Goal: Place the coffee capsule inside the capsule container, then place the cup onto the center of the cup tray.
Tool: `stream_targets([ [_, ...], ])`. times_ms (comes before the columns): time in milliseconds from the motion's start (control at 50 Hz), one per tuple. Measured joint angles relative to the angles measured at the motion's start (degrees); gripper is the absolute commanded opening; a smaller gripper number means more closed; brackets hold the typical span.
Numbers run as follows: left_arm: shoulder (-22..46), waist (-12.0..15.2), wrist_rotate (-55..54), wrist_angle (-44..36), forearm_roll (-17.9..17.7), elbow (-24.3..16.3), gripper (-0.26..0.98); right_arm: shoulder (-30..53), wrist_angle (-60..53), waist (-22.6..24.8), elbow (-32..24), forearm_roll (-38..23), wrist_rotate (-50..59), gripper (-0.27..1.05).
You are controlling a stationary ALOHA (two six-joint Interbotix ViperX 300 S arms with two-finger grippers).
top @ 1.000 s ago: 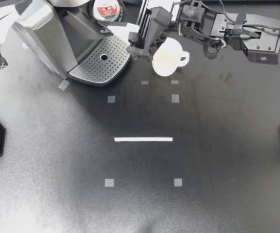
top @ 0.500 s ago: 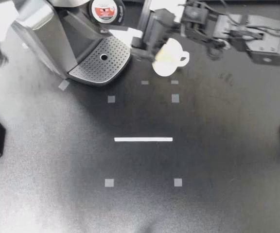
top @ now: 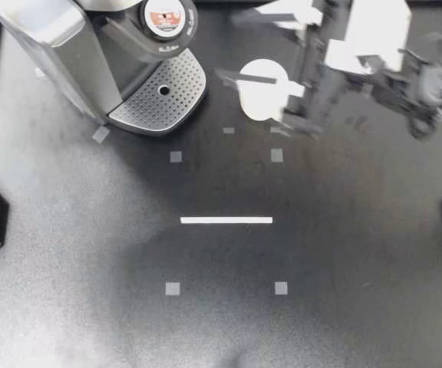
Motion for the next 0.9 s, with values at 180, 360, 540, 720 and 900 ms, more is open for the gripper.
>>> stream_targets([
  [180,2.81,3.34,-0.09,-2.37,0.26,-1.85,0.06,-2.29,-5.19,0.09,3.96,0.09,2.99,0.61],
  [360,7.47,6.15,-0.18,-4.75,0.26,-3.78,0.06,-4.22,-8.44,0.18,6.33,0.09,3.34,0.59],
  [540,10.28,6.68,-0.35,-5.71,0.26,-5.27,0.06,-5.98,-9.14,0.18,7.56,0.09,3.34,0.59],
  [720,11.16,6.94,-4.13,-11.16,0.26,-5.80,0.06,-7.47,-9.23,0.18,8.53,0.09,3.34,0.59],
  [900,10.81,6.94,-5.45,-18.81,0.35,-5.98,0.06,-8.35,-9.32,0.18,9.23,0.09,3.34,0.59],
])
